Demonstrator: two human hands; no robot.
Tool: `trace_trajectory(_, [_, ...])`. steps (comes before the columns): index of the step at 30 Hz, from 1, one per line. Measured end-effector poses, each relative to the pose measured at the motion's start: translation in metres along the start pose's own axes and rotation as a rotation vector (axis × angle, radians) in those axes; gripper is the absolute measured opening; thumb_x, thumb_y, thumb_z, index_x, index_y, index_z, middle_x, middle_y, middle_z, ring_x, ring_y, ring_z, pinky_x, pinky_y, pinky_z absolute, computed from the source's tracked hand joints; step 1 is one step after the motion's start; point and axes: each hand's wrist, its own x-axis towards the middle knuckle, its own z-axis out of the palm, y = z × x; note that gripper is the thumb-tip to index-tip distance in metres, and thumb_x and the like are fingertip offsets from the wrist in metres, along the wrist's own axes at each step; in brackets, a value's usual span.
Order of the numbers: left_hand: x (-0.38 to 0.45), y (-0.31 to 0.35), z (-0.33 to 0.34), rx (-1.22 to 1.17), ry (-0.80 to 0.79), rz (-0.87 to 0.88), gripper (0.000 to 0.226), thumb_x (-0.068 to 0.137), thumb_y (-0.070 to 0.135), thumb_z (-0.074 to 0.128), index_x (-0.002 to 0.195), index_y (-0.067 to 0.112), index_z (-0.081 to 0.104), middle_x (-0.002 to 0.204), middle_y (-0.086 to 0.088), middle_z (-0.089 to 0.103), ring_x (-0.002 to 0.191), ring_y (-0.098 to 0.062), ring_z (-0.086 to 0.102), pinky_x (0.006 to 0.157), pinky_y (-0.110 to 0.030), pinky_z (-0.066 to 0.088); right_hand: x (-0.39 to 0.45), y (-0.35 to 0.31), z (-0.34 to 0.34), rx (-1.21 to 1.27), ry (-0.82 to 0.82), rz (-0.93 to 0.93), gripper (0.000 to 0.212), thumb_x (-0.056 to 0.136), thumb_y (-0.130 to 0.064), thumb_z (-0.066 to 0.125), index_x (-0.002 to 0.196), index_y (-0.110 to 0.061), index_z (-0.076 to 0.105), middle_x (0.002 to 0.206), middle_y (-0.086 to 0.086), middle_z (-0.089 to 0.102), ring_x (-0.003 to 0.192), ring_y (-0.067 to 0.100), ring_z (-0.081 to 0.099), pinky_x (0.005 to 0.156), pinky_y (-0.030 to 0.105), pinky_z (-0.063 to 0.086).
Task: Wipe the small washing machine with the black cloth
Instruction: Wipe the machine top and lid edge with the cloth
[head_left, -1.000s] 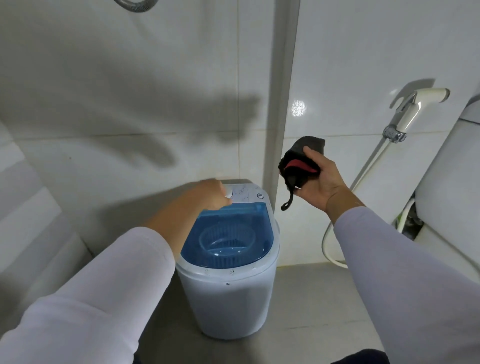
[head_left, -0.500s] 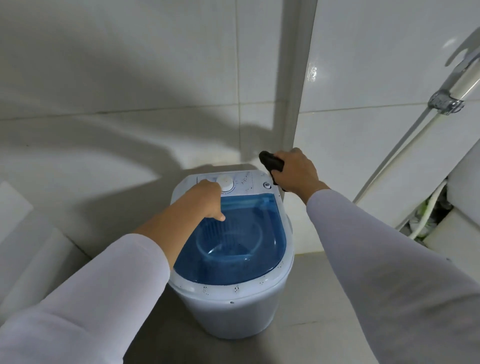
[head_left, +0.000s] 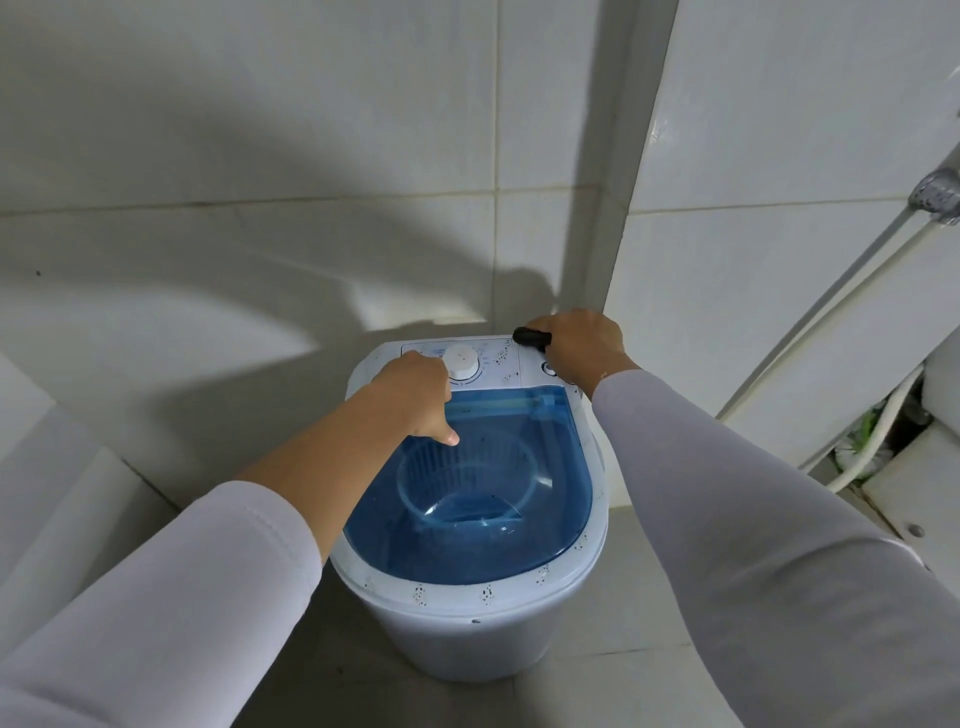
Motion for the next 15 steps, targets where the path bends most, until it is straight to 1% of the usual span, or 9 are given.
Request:
trace_trajectory(4, [-0.003, 0.003, -0.001, -0.024, -0.008, 0.003, 0.048, 0.073, 0.046, 0.074, 0.061, 0.028, 0.031, 0.092, 0.001, 0.050, 0.086, -0.015, 0.046, 0.077, -0.025, 0.042, -0.005, 0.006, -0.002, -0.025, -0.025, -0.088, 0.049, 0.090, -0.013, 0.050, 0.130, -0.041, 0.051, 0.120, 0.005, 0.063, 0.108, 0.029, 0.059, 0.084, 0.034, 0.050])
trace_trajectory(5, [-0.002, 0.002, -0.001, -0.034, -0.015, 0.002, 0.040, 0.073, 0.045, 0.074, 0.064, 0.028, 0.039, 0.094, -0.001, 0.053, 0.089, -0.015, 0.049, 0.079, -0.025, 0.044, -0.007, 0.008, -0.002, -0.022, -0.034, -0.108, 0.050, 0.090, -0.011, 0.049, 0.130, -0.041, 0.052, 0.122, 0.004, 0.063, 0.109, 0.029, 0.059, 0.084, 0.034, 0.049])
trace_trajectory(6, [-0.003, 0.003, -0.002, -0.039, -0.026, 0.009, 0.028, 0.074, 0.045, 0.074, 0.074, 0.027, 0.053, 0.098, -0.004, 0.057, 0.094, -0.016, 0.053, 0.083, -0.026, 0.046, -0.007, 0.010, -0.003, -0.013, -0.046, -0.128, 0.051, 0.089, -0.009, 0.048, 0.129, -0.041, 0.053, 0.122, 0.004, 0.062, 0.109, 0.029, 0.058, 0.084, 0.034, 0.049])
trace_trajectory(7, [-0.003, 0.003, -0.002, -0.040, -0.034, 0.012, 0.029, 0.074, 0.044, 0.074, 0.091, 0.024, 0.062, 0.105, -0.006, 0.061, 0.099, -0.017, 0.056, 0.089, -0.028, 0.048, -0.008, 0.012, -0.004, 0.006, -0.063, -0.146, 0.053, 0.088, -0.006, 0.047, 0.127, -0.041, 0.054, 0.123, 0.004, 0.061, 0.109, 0.029, 0.058, 0.085, 0.034, 0.049])
trace_trajectory(8, [-0.004, 0.003, -0.003, -0.036, -0.035, 0.014, 0.040, 0.074, 0.043, 0.075, 0.105, 0.020, 0.064, 0.110, -0.005, 0.063, 0.102, -0.017, 0.057, 0.092, -0.029, 0.048, -0.008, 0.014, -0.004, 0.031, -0.081, -0.162, 0.054, 0.088, -0.004, 0.047, 0.125, -0.041, 0.056, 0.124, 0.003, 0.061, 0.109, 0.028, 0.058, 0.086, 0.035, 0.048])
trace_trajectory(10, [-0.006, 0.003, -0.003, -0.050, -0.014, 0.018, 0.053, 0.074, 0.042, 0.075, 0.117, 0.015, 0.062, 0.118, -0.004, 0.063, 0.102, -0.017, 0.056, 0.095, -0.030, 0.048, -0.008, 0.017, -0.003, 0.076, -0.108, -0.187, 0.055, 0.086, 0.000, 0.048, 0.120, -0.040, 0.061, 0.125, 0.003, 0.059, 0.110, 0.028, 0.057, 0.089, 0.034, 0.047])
trace_trajectory(11, [-0.006, 0.004, -0.003, -0.050, -0.010, 0.014, 0.059, 0.074, 0.042, 0.075, 0.123, 0.013, 0.061, 0.123, -0.005, 0.062, 0.106, -0.018, 0.057, 0.095, -0.031, 0.048, -0.008, 0.018, -0.003, 0.097, -0.116, -0.197, 0.055, 0.084, 0.003, 0.048, 0.118, -0.039, 0.063, 0.126, 0.004, 0.059, 0.111, 0.028, 0.056, 0.090, 0.034, 0.047])
trace_trajectory(13, [-0.007, 0.004, -0.003, -0.043, -0.008, 0.013, 0.063, 0.074, 0.043, 0.075, 0.127, 0.012, 0.059, 0.124, -0.005, 0.062, 0.109, -0.019, 0.057, 0.095, -0.031, 0.049, -0.009, 0.020, -0.001, 0.144, -0.110, -0.200, 0.056, 0.082, 0.007, 0.047, 0.113, -0.035, 0.067, 0.126, 0.004, 0.058, 0.112, 0.028, 0.056, 0.091, 0.034, 0.046])
trace_trajectory(15, [-0.007, 0.005, -0.005, -0.017, -0.025, 0.017, 0.054, 0.074, 0.045, 0.074, 0.117, 0.014, 0.064, 0.112, -0.002, 0.063, 0.100, -0.016, 0.055, 0.091, -0.030, 0.048, -0.011, 0.020, 0.000, 0.183, -0.077, -0.185, 0.054, 0.080, 0.007, 0.046, 0.109, -0.033, 0.069, 0.126, 0.003, 0.059, 0.112, 0.028, 0.056, 0.092, 0.034, 0.047])
